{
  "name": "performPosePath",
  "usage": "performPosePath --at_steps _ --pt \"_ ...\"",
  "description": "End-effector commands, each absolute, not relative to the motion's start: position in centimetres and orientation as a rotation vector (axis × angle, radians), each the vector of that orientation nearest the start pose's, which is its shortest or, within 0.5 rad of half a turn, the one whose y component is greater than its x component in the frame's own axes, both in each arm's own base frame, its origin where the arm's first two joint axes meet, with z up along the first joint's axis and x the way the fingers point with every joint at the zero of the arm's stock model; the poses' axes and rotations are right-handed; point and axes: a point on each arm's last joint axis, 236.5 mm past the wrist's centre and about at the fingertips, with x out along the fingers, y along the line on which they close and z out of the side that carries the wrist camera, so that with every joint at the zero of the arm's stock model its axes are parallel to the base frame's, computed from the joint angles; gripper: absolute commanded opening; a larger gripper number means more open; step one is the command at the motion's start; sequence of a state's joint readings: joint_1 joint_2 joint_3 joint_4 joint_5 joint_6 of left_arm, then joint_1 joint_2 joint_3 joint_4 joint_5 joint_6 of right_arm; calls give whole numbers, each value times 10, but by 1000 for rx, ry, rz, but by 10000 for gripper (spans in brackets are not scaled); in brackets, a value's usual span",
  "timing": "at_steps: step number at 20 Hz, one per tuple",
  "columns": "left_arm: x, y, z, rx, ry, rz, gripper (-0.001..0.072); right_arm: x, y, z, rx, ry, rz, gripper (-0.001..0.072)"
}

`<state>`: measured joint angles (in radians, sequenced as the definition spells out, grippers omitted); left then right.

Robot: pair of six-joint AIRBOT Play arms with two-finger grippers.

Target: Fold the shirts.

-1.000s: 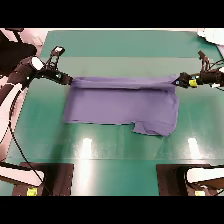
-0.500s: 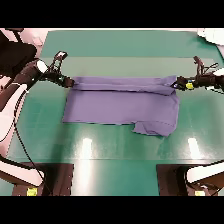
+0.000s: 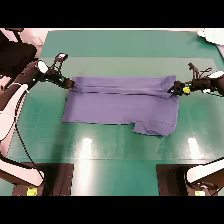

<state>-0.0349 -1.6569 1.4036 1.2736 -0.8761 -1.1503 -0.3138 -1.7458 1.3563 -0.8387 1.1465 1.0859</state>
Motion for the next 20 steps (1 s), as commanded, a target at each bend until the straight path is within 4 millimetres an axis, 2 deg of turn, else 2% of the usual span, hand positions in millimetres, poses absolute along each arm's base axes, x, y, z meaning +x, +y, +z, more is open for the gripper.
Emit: performPosePath --at_steps 1,6,10,15,16,17,18,19,20 --pt "498 -72 -42 91 1102 -368 23 461 2 -67 559 1238 364 15" --pt "488 -73 -46 60 1149 -363 22 461 2 -66 558 1238 366 14" --pt "482 -74 -62 29 1204 -354 23 460 3 -66 560 1240 369 15" --pt "485 -72 -62 37 1194 -348 24 457 5 -65 562 1254 382 29" --pt "484 -72 -62 37 1199 -350 61 455 6 -65 564 1258 386 192" --pt "484 -72 -62 35 1200 -349 364 455 7 -63 566 1255 389 408" --pt "483 -72 -62 21 1204 -340 567 457 6 -58 559 1243 387 487" --pt "482 -73 -62 21 1211 -342 570 458 5 -51 550 1226 385 488" --pt "480 -73 -60 22 1214 -345 571 460 4 -44 539 1206 381 538"
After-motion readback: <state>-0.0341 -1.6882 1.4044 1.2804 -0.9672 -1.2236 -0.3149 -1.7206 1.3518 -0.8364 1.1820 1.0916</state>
